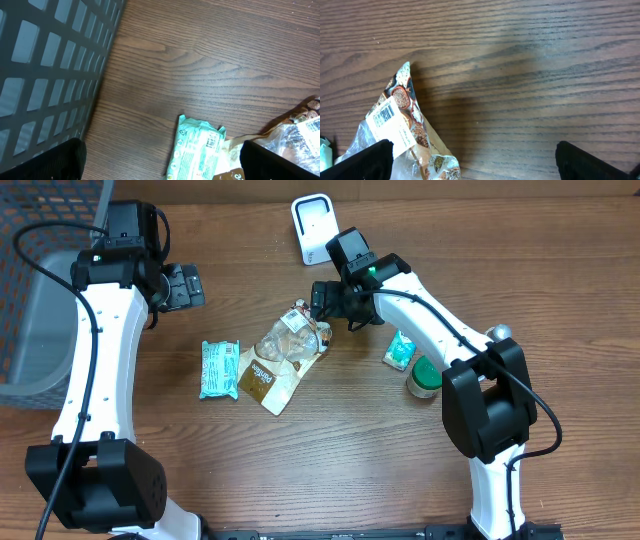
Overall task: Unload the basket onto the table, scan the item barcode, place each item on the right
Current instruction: 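Move the open right gripper left over the bread bag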
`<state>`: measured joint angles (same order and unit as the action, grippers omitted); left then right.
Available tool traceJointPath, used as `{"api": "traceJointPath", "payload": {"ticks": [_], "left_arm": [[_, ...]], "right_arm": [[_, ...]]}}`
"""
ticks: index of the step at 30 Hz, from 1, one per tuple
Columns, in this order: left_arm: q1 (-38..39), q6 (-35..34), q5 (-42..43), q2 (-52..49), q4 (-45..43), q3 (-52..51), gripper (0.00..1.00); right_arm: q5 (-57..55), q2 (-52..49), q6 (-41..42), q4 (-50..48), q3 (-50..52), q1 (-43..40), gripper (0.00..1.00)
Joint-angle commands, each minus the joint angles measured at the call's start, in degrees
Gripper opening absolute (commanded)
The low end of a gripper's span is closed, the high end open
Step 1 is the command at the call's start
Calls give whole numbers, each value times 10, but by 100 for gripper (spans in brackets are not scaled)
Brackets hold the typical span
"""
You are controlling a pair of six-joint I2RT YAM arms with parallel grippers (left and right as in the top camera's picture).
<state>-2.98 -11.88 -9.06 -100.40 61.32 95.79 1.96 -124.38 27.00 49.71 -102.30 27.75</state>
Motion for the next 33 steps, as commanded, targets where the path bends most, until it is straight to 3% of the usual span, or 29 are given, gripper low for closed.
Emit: {"api": "traceJointPath", "payload": {"ticks": [1,6,33], "left_arm": [[4,1,-3,4,0,10,99],[4,1,-3,4,0,10,100],[4,1,-3,4,-1,10,100]], "right_arm": [[15,0,2,-6,0,-1,100],[61,0,2,7,0,-1,100],[61,0,2,18,0,10,100]]}}
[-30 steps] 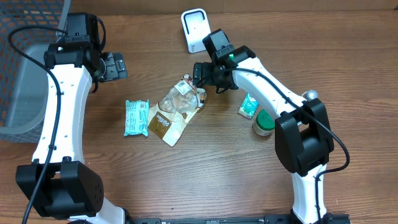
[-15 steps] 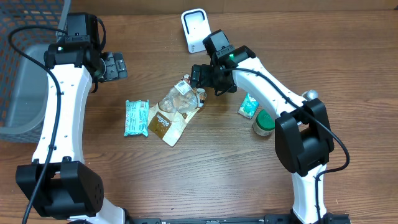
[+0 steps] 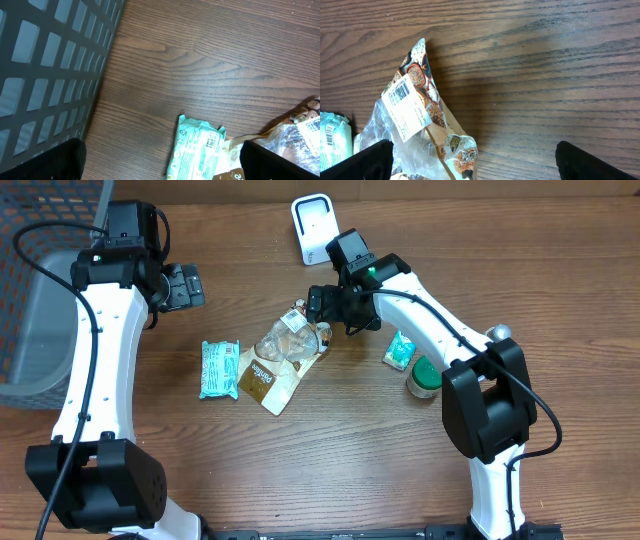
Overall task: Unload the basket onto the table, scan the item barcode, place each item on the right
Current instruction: 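Move the open right gripper left over the bread bag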
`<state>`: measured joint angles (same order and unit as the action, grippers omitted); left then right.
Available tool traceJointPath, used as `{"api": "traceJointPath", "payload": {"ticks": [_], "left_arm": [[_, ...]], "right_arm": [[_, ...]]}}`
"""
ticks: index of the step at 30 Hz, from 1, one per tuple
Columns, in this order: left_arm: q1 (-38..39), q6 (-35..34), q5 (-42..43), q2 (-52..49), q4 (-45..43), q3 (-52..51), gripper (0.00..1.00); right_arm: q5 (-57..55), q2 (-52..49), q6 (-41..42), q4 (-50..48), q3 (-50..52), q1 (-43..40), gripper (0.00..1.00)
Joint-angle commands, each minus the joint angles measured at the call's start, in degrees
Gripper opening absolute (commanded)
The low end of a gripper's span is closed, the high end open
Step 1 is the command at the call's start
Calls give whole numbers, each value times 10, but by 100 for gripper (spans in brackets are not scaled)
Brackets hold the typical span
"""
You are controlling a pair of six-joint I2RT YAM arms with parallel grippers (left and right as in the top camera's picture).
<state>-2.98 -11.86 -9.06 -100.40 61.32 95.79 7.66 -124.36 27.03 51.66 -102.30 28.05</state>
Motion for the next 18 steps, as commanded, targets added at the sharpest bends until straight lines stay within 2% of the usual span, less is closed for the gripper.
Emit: {"api": "traceJointPath", "payload": {"ticks": [1,18], "left_arm": [[4,1,-3,4,0,10,100],[4,1,-3,4,0,10,100]], "right_arm": [[4,-1,2,-2,0,8,100],[3,-1,2,-9,0,37,100]]}}
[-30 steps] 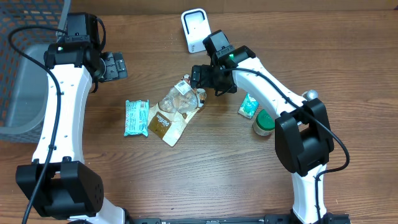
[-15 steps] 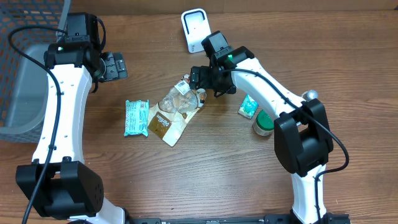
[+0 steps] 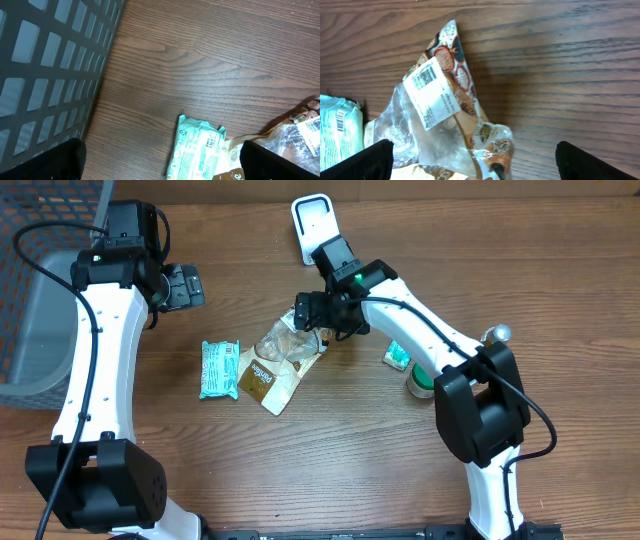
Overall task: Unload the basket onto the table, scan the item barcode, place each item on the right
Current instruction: 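Move the open right gripper left over the bread bag, then lower the right gripper onto the bread bag's edge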
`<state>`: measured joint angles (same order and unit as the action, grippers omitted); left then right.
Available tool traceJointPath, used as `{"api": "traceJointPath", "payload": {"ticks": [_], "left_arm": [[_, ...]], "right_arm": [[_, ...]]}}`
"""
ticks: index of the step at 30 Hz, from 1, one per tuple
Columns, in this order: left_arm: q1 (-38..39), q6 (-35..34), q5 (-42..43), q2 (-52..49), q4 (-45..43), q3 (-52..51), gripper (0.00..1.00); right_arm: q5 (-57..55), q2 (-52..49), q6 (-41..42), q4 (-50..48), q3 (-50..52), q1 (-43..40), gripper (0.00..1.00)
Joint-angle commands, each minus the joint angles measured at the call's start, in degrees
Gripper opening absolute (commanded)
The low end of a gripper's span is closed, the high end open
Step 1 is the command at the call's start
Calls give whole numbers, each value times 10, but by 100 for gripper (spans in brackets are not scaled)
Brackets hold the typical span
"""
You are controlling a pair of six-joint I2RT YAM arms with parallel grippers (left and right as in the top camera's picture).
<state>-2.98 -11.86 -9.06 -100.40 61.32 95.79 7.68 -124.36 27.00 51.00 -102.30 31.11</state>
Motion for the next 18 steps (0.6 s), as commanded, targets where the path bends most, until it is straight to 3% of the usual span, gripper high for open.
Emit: {"api": "traceJointPath", "payload": {"ticks": [1,18], "left_arm": [[4,1,-3,4,-1,10,100],[4,1,-3,4,0,10,99]], "right_arm": [[3,-1,2,-2,0,7,100],[0,-1,2,-6,0,15,100]]}}
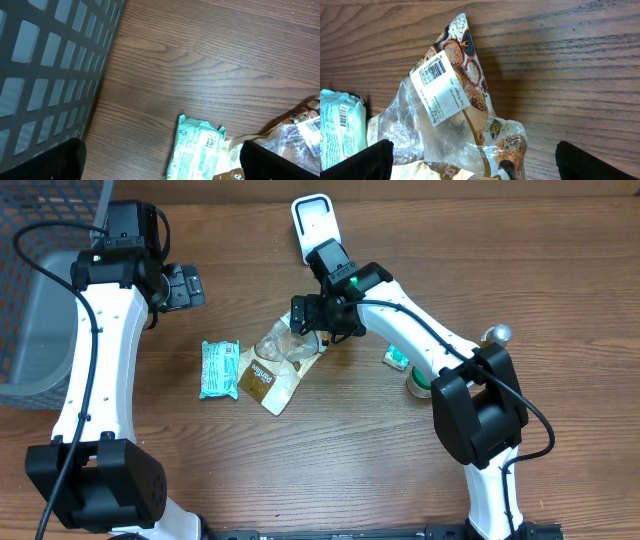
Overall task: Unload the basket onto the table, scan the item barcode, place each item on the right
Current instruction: 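Lower the right gripper onto the bread bag's edge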
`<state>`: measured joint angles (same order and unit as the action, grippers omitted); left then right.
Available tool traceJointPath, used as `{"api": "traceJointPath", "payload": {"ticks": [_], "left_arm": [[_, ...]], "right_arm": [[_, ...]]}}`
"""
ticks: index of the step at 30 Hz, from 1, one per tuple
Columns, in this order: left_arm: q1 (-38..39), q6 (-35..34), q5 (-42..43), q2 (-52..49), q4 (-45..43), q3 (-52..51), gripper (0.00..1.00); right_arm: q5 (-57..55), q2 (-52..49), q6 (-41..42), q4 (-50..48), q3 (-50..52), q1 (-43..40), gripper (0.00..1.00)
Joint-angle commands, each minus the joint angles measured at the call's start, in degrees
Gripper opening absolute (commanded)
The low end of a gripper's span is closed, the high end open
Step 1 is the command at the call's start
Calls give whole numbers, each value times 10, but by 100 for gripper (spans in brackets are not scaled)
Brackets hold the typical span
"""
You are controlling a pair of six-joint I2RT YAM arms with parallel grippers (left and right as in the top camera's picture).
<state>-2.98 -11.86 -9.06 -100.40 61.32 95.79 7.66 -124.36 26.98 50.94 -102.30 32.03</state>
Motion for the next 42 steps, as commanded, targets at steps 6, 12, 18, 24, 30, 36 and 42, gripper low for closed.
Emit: {"api": "traceJointPath", "payload": {"ticks": [6,12,18,24,30,36,42], "left_arm": [[4,1,-3,4,0,10,100],[4,1,-3,4,0,10,99],[4,1,-3,4,0,10,100],[4,1,-3,4,0,10,100],[4,1,-3,4,0,10,100],[4,1,-3,4,-1,10,100],[4,1,-3,4,-1,10,100]], "right_arm": [[2,-1,2,-32,0,10,100],[2,-1,2,-62,0,28,100],[6,-1,2,-85,0,58,100],[6,-1,2,-96,0,90,100],[5,-1,2,-102,0,111,86],[-3,-1,35,-104,0,119,25],[-5,-1,35,-111,7,127,4]]}}
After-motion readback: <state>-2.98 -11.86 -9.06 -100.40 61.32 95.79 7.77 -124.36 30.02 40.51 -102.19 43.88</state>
